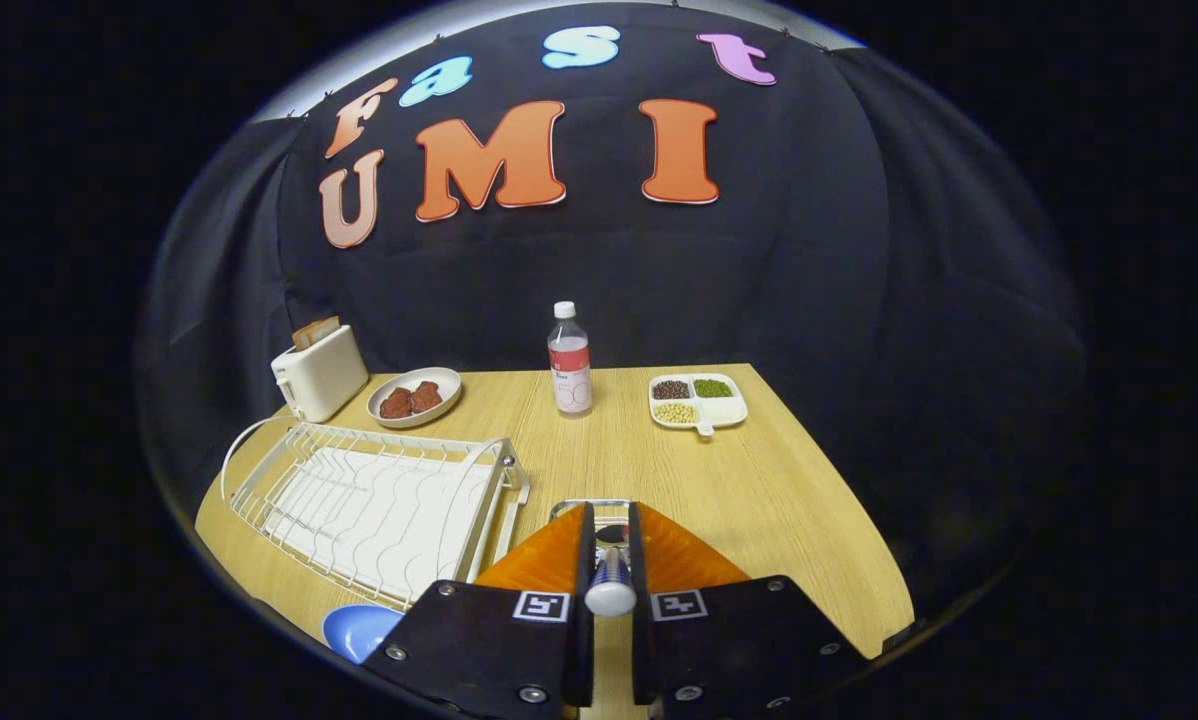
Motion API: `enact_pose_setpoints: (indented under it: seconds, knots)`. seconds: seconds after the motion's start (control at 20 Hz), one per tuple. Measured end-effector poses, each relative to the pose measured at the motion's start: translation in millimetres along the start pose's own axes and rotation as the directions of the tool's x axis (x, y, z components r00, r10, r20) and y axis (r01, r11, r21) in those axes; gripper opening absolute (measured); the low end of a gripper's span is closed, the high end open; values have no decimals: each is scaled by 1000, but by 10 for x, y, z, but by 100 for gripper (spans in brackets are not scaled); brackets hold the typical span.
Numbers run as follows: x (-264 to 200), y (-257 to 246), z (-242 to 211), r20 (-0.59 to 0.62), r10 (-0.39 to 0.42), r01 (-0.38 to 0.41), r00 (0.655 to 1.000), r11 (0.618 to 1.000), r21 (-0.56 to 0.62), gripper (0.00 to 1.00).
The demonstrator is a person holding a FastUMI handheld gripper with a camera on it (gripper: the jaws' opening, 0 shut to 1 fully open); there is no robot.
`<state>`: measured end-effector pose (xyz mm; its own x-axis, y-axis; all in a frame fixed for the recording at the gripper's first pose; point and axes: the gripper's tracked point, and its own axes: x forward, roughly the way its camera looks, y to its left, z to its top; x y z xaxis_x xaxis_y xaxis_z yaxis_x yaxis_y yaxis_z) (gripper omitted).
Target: Take the plate from the dish rack, then take the spoon from the basket and place it into the plate.
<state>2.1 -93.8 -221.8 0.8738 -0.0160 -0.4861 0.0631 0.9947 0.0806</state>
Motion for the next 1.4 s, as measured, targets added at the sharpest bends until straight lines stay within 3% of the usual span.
enact_pose_setpoints:
  seconds: [0.45,0.8,1.1,1.4]
  knots:
    - [-683,389,361,52,42,-43,998,999,9,15]
    - [-994,1166,178,12,233,-231,972,970,-80,15]
    - [-1160,1669,-133,-72,396,-403,915,902,-156,15]
    - [-1106,1833,-751,-190,487,-519,853,832,-197,15]
